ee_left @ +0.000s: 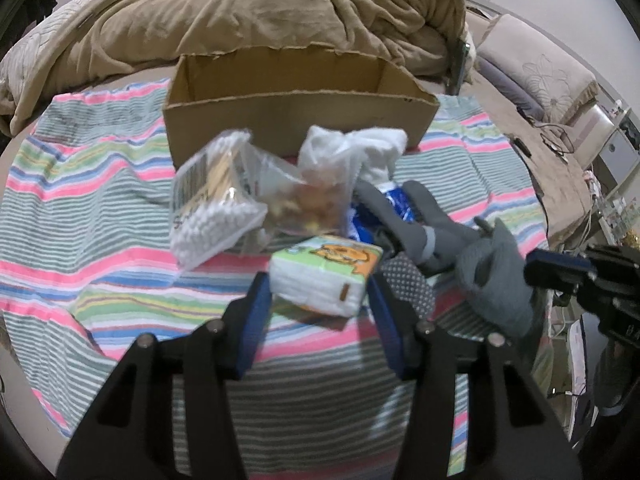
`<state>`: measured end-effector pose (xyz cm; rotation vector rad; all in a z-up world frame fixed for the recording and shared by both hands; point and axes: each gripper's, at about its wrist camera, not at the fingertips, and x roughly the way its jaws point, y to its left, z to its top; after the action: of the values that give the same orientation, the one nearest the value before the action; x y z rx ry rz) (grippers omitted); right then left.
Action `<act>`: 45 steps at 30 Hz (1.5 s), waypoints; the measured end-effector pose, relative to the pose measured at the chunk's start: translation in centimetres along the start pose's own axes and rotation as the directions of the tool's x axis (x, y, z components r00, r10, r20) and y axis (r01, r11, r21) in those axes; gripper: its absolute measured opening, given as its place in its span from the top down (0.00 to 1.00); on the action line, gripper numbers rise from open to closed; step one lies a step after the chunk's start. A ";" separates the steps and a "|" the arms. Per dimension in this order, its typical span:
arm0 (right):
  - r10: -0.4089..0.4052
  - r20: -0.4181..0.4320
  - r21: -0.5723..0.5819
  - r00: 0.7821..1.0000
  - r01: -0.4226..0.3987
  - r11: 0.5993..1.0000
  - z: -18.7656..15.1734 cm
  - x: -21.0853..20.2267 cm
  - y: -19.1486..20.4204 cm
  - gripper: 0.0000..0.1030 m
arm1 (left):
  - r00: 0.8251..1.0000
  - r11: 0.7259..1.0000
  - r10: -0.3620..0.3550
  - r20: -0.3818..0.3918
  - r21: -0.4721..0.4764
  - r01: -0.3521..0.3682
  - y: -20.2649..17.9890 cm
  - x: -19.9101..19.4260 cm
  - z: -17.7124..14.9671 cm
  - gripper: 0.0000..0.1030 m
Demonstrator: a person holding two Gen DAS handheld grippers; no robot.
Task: Organize objects
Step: 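Carry the card box and gloves into the cardboard box with both grippers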
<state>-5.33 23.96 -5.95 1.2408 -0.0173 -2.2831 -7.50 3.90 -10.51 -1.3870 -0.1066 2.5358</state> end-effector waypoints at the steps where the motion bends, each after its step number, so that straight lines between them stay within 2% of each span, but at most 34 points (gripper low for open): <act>1: 0.003 -0.001 -0.002 1.000 -0.003 1.000 -0.1 0.0 0.1 0.92 | 1.000 1.000 0.004 -0.002 -0.003 -0.004 0.1 0.0 0.0 0.50; 2: 0.006 -0.003 -0.001 1.000 -0.006 1.000 -0.2 0.1 0.1 0.88 | 1.000 1.000 0.010 -0.005 -0.008 -0.010 0.3 0.0 -0.1 0.49; 3: 0.005 -0.011 -0.002 1.000 -0.005 1.000 -0.2 0.2 0.2 0.76 | 1.000 1.000 0.016 -0.011 -0.009 -0.016 0.4 0.0 0.0 0.48; 4: 0.002 -0.018 -0.006 1.000 -0.002 1.000 -0.4 0.3 0.2 0.58 | 0.999 1.000 0.022 -0.023 -0.006 -0.022 0.6 0.2 -0.1 0.48; 6: -0.010 -0.033 -0.011 0.999 0.010 1.000 -0.6 0.8 0.3 0.44 | 0.998 0.999 0.035 -0.046 -0.007 -0.035 0.9 0.6 -0.1 0.46; 9: -0.018 -0.045 -0.021 0.999 0.017 1.000 -0.9 1.3 0.3 0.43 | 0.997 0.998 0.054 -0.053 -0.019 -0.055 1.5 1.0 0.1 0.44; 12: -0.039 -0.052 -0.035 0.998 0.037 0.999 -1.3 2.1 0.2 0.43 | 0.997 0.998 0.055 -0.055 -0.029 -0.056 1.9 1.8 0.2 0.34; 16: -0.062 -0.061 -0.064 0.996 0.058 0.996 -1.9 2.9 0.3 0.43 | 0.997 0.999 0.038 -0.074 -0.012 -0.039 1.8 3.1 0.1 0.34; 17: -0.062 -0.055 -0.069 0.997 0.059 0.996 -1.9 2.8 0.3 0.45 | 0.998 1.000 0.024 -0.065 -0.007 -0.024 1.7 3.1 0.0 0.34; 19: -0.044 -0.042 -0.056 0.998 0.041 0.998 -1.8 2.3 0.1 0.57 | 0.998 1.000 0.009 -0.057 -0.002 -0.009 1.7 3.1 0.0 0.41; 23: -0.008 -0.014 -0.018 1.000 0.008 1.000 -1.3 1.2 -0.4 0.63 | 0.999 1.000 -0.012 -0.036 0.019 0.012 1.5 2.5 -0.1 0.47; 32: 0.015 0.055 -0.049 0.998 -0.012 0.999 0.5 -1.4 0.8 0.65 | 0.998 0.999 -0.037 0.049 0.018 0.036 0.8 -1.2 0.5 0.52; 39: -0.004 0.136 -0.071 0.991 0.013 0.997 3.6 -3.2 0.5 0.65 | 0.991 0.997 -0.071 0.115 0.003 0.071 1.1 -4.1 2.0 0.52; 45: -0.017 0.171 -0.090 0.985 0.032 0.995 5.9 -3.1 0.3 0.65 | 0.982 0.998 -0.064 0.178 0.010 0.063 1.1 -6.2 3.8 0.52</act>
<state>-8.51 23.75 -0.09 1.0023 0.0419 -2.3767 -7.62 1.49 -3.56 -1.1336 -0.1746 2.6005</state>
